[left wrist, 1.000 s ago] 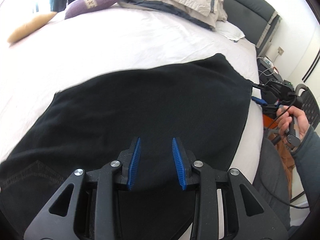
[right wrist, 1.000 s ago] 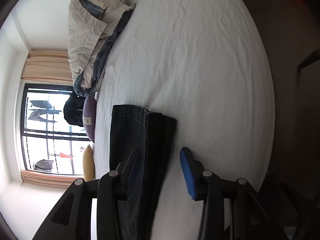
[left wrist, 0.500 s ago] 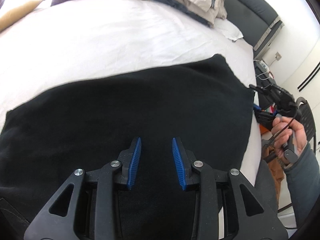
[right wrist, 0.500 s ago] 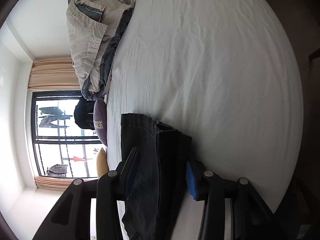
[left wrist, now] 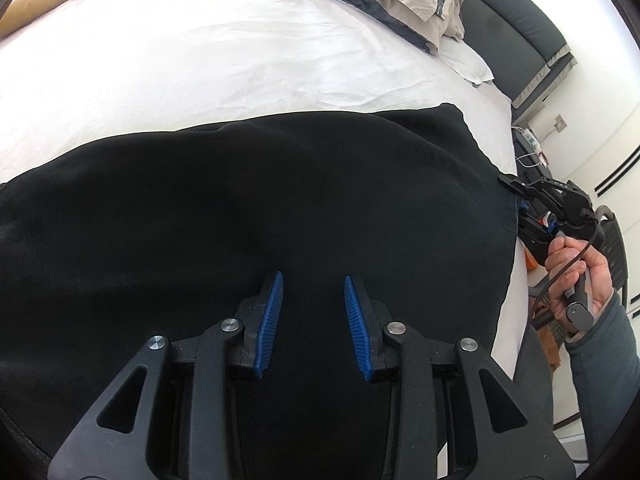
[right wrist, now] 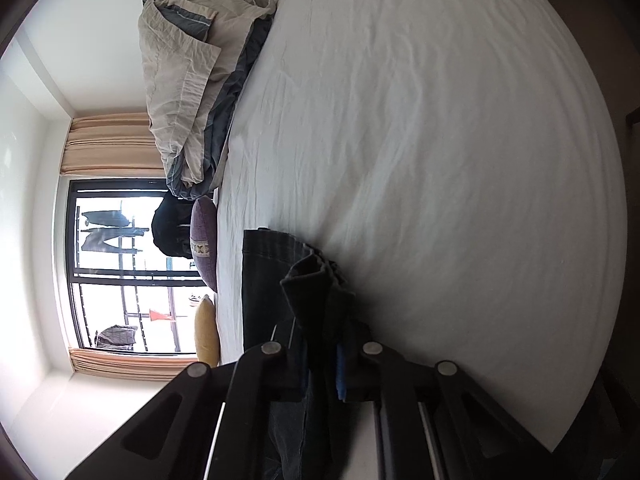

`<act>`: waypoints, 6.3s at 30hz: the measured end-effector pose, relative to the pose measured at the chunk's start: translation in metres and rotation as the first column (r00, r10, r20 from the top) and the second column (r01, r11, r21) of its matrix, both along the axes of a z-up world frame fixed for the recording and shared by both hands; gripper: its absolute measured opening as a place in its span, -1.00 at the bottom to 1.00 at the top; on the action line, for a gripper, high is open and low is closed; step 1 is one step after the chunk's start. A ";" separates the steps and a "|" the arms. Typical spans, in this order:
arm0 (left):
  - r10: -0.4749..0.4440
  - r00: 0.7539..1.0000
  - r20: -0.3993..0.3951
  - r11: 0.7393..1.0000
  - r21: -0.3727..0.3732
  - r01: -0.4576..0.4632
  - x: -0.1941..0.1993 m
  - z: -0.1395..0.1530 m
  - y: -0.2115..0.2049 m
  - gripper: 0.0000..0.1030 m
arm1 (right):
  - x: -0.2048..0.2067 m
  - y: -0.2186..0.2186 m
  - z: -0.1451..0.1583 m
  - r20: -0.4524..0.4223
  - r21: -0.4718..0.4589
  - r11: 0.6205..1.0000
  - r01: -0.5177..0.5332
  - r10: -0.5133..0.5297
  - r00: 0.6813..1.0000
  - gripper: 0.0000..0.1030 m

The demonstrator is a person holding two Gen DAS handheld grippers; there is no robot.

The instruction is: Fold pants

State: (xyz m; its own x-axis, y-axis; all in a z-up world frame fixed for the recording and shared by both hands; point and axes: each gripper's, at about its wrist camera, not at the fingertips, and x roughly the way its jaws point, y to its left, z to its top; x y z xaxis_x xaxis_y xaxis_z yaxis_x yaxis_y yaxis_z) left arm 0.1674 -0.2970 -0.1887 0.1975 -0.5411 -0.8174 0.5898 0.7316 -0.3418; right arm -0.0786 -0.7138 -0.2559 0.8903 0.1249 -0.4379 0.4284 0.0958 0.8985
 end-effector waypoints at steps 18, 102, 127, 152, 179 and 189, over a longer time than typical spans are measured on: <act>0.206 0.933 -0.294 0.889 -0.342 -0.304 0.007 0.011 0.090 -0.40 | 0.071 0.318 0.156 -0.455 -0.748 0.060 -0.661 0.678 0.577 -0.81; 0.195 0.964 -0.182 0.963 -0.148 -0.223 -0.052 0.001 0.177 -0.79 | 0.213 0.224 0.038 0.147 -0.099 0.414 -0.905 0.905 0.398 -0.07; 0.633 0.774 -0.028 0.748 -0.237 -0.620 -0.163 0.059 0.324 -0.70 | 0.072 0.322 0.100 0.139 -0.219 0.335 -0.916 0.940 0.311 0.13; 0.804 0.423 -0.419 0.246 -0.414 -0.876 -0.163 -0.020 0.428 0.85 | 0.100 0.380 0.095 0.206 -0.180 0.302 -0.936 0.942 0.264 0.13; 0.774 0.452 -0.443 0.249 -0.444 -0.861 -0.157 -0.001 0.438 -0.77 | 0.136 0.391 0.077 0.129 -0.160 0.291 -0.943 0.954 0.272 0.13; 0.787 0.574 -0.227 0.435 -0.457 -0.776 -0.135 0.078 0.392 -0.77 | 0.158 0.386 0.041 -0.022 -0.099 0.292 -0.951 0.955 0.295 0.06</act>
